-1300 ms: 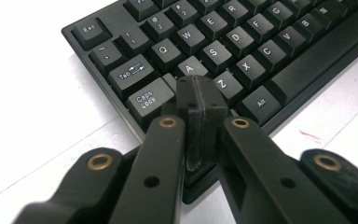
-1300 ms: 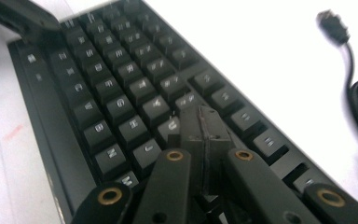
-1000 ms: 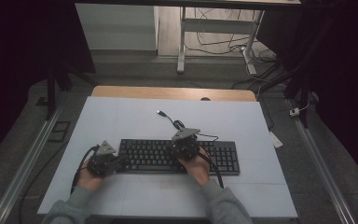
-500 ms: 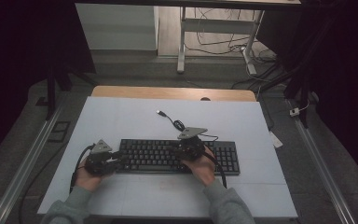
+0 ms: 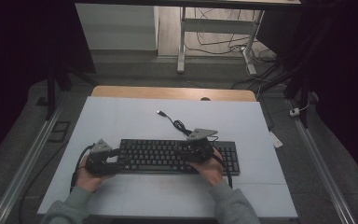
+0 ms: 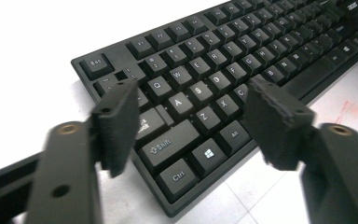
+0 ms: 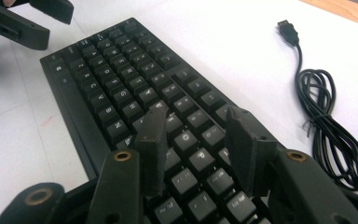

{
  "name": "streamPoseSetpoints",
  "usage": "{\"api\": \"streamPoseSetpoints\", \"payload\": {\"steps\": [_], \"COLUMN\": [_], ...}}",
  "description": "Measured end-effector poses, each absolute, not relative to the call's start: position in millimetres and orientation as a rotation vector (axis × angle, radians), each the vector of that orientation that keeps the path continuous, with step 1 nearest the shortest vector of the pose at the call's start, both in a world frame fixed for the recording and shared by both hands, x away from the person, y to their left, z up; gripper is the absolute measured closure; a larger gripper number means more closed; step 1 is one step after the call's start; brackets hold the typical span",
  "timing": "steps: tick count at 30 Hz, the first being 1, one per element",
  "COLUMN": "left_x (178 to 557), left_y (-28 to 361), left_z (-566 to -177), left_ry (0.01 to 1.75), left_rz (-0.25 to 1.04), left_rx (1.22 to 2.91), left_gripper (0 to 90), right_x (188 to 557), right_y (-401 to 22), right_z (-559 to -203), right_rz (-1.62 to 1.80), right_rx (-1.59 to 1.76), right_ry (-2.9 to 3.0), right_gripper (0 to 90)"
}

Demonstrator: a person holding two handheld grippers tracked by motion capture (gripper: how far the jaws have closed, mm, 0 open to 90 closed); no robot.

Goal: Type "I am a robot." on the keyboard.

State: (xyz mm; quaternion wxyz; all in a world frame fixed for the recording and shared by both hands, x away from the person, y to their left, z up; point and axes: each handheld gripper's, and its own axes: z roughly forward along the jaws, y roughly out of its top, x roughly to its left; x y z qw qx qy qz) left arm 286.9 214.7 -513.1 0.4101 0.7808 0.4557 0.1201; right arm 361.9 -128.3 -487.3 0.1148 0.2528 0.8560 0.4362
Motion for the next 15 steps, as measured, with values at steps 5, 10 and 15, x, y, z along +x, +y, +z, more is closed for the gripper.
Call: {"api": "streamPoseSetpoints", "payload": {"steps": [5,10,15], "left_x": [288,288,289], "left_y": [216,218,217], "left_z": [-513,-511,-510], "left_ry": [1.157,1.163,1.166], "left_rz": [0.268,0.269,0.250], "left_rx": [1.957,1.945,1.967], "left_gripper": [26.4,24.7,24.4], "right_x": [359,355,351], "right_y": [-136,-143,-150], "right_z": [-486,-485,-484], "right_rz": [1.267,1.271,1.259], "right_rx": [0.742,0.732,0.732], "right_ry": [2.508,2.500,2.510], "right_gripper": [57.6,57.2,57.0]}}
